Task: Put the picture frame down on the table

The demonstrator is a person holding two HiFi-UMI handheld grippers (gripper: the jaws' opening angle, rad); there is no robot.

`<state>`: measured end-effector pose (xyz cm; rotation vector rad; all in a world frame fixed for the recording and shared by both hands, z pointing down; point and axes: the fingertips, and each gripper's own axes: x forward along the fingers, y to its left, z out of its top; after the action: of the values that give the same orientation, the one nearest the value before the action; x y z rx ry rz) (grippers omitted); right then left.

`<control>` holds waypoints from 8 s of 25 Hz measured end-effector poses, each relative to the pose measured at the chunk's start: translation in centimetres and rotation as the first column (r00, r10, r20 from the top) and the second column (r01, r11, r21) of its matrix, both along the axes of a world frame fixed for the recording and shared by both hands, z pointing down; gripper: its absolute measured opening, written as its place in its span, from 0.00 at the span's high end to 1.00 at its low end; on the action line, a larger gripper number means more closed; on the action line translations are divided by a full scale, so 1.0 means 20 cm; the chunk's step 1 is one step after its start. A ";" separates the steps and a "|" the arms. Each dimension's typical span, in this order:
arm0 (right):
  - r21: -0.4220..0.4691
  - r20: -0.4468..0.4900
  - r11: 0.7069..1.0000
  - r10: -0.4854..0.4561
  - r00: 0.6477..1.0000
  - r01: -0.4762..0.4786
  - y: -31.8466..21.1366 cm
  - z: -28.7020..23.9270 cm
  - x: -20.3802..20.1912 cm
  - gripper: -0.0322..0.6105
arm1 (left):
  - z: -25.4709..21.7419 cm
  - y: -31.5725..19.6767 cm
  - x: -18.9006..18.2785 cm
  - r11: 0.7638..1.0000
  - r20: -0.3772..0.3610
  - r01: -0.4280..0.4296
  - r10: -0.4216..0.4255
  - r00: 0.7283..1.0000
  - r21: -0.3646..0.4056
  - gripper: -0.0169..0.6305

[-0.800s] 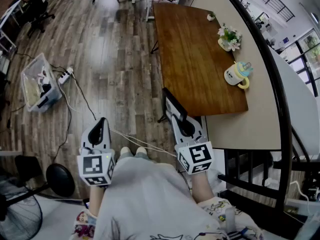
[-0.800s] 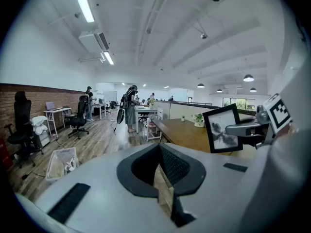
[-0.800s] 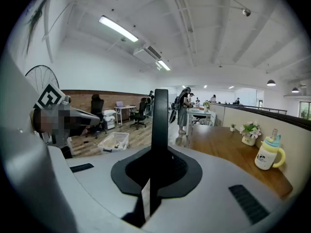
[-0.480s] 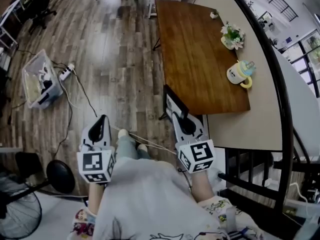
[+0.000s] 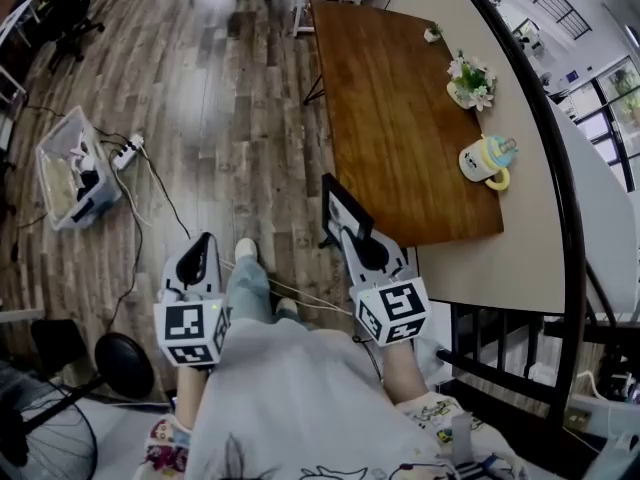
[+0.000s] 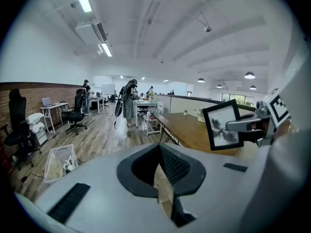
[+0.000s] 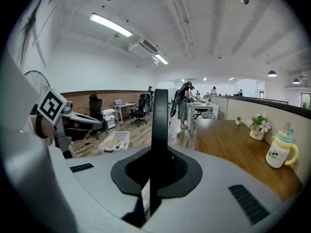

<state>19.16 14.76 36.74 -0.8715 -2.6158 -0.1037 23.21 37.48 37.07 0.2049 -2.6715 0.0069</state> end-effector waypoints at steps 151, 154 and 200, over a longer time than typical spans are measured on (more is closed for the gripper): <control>-0.170 -0.573 0.000 0.814 0.099 -0.985 -1.24 0.73 -0.78 0.93 | 0.41 -2.33 -1.77 -0.144 -0.137 -0.988 0.979 -0.151 0.060 0.97; -0.178 -0.606 0.008 0.787 0.116 -0.984 -1.22 0.78 -0.79 0.93 | 0.44 -2.33 -1.76 -0.147 -0.140 -0.987 0.978 -0.155 0.067 0.97; -0.049 -0.729 0.166 0.668 0.148 -0.985 -1.24 1.15 -0.92 0.69 | 0.60 -2.25 -1.71 -0.170 -0.194 -0.980 0.963 -0.187 0.103 0.97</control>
<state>0.78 -9.99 59.65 0.6832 -2.0667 1.1189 -10.99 -7.50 49.05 2.1262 -1.4650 0.5717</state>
